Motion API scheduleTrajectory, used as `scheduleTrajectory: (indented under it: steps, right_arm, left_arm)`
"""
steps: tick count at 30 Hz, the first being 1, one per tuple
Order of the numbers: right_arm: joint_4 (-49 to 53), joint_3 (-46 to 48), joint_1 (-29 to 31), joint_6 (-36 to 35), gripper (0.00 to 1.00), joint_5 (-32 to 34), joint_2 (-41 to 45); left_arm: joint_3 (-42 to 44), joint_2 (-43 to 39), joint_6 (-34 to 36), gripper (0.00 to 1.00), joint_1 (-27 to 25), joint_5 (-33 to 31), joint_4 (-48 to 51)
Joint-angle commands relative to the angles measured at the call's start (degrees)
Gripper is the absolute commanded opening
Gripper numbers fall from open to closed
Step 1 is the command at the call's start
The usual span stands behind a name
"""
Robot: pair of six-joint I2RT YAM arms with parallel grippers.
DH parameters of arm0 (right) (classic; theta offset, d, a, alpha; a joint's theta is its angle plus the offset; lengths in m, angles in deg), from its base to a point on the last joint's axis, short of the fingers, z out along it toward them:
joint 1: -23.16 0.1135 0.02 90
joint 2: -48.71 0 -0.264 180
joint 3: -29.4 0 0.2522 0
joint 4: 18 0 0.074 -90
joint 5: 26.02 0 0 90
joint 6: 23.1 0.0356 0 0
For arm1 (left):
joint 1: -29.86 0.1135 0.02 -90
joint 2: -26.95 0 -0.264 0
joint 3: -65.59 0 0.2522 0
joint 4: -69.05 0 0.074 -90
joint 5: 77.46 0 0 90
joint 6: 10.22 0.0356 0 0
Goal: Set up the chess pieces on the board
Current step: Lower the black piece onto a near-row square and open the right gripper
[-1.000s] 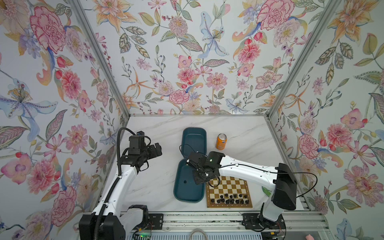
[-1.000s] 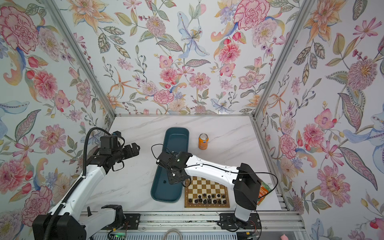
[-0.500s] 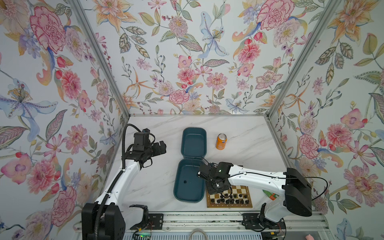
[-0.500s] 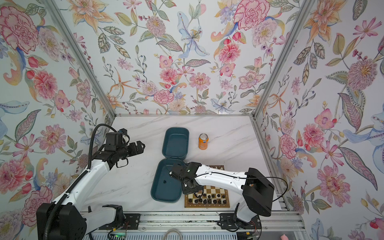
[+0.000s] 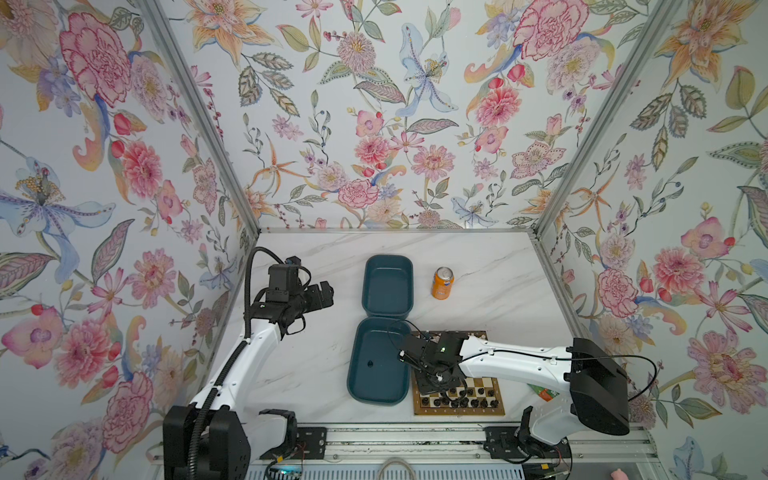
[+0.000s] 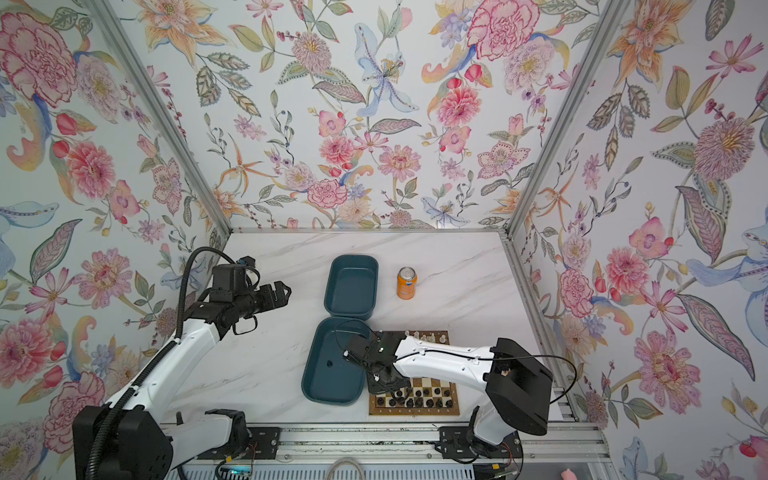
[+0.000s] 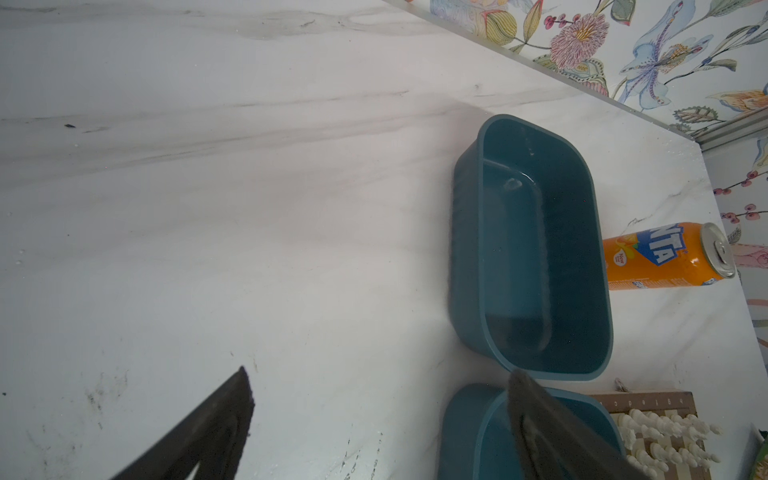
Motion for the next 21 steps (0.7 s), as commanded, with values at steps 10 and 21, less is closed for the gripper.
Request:
scheduleTrajectory:
  steps: [10, 21]
  right_arm:
    - [-1.5, 2.7, 1.2, 2.5, 0.03, -0.9, 1.3]
    - [-2.4, 4.0, 1.2, 2.7, 0.04, -1.0, 1.3]
  left_arm:
    - [-1.8, -0.4, 0.0, 0.97, -0.6, -0.4, 0.0]
    - [-1.7, -0.8, -0.2, 0.97, -0.6, -1.2, 0.2]
